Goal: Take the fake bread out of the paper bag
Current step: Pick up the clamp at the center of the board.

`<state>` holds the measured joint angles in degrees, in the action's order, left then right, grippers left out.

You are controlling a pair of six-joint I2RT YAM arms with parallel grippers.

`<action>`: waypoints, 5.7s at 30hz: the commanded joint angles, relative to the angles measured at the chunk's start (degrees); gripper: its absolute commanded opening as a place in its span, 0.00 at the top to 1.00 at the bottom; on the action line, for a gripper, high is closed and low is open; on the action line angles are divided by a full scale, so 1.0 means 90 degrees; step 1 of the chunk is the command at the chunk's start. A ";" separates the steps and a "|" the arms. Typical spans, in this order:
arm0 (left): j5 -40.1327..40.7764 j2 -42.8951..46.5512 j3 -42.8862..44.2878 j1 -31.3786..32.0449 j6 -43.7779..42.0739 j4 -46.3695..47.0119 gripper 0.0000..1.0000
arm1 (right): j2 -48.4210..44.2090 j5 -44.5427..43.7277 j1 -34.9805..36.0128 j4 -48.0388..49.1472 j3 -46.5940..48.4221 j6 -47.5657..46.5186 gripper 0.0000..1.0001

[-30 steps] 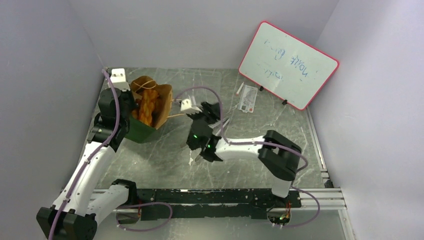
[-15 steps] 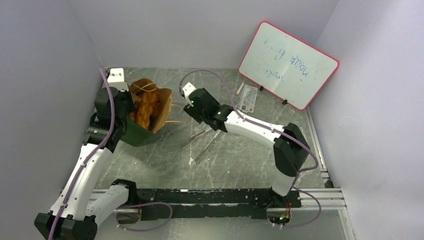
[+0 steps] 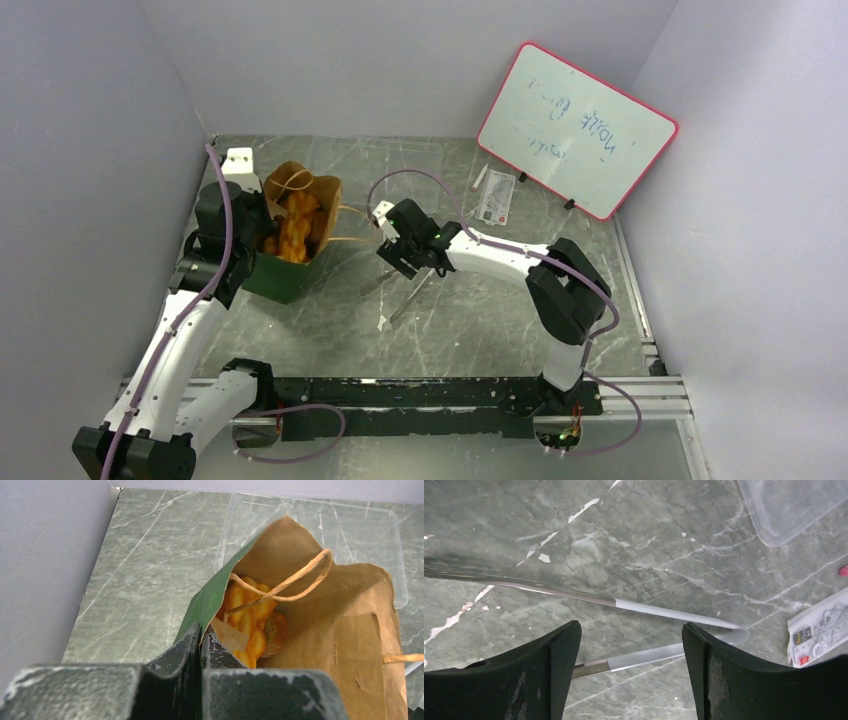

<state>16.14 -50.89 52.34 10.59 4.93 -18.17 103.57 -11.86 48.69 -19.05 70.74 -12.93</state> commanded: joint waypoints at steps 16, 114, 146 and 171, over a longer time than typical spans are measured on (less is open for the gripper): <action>0.0169 -0.0051 -0.0450 -0.0102 -0.0095 0.0547 0.93 | 0.0703 0.0587 -0.0510 0.0646 0.0019 -0.0617 0.24; -0.1292 0.0834 -0.2134 0.0464 -0.3471 0.2044 0.93 | -0.1069 -0.0597 0.1521 0.3483 -0.2421 0.2513 0.23; -0.1902 0.0684 -0.1746 0.0464 -0.2479 0.1620 0.93 | -0.0234 -0.0016 0.0646 0.5593 -0.3320 0.2057 0.01; -0.1751 0.0569 -0.1578 0.0464 -0.1533 0.1409 0.93 | 0.0105 0.0474 0.0616 0.6082 -0.3679 0.2772 0.50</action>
<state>-0.14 -45.39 36.18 14.48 -12.23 -4.56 104.09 -10.26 54.06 35.68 39.33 9.34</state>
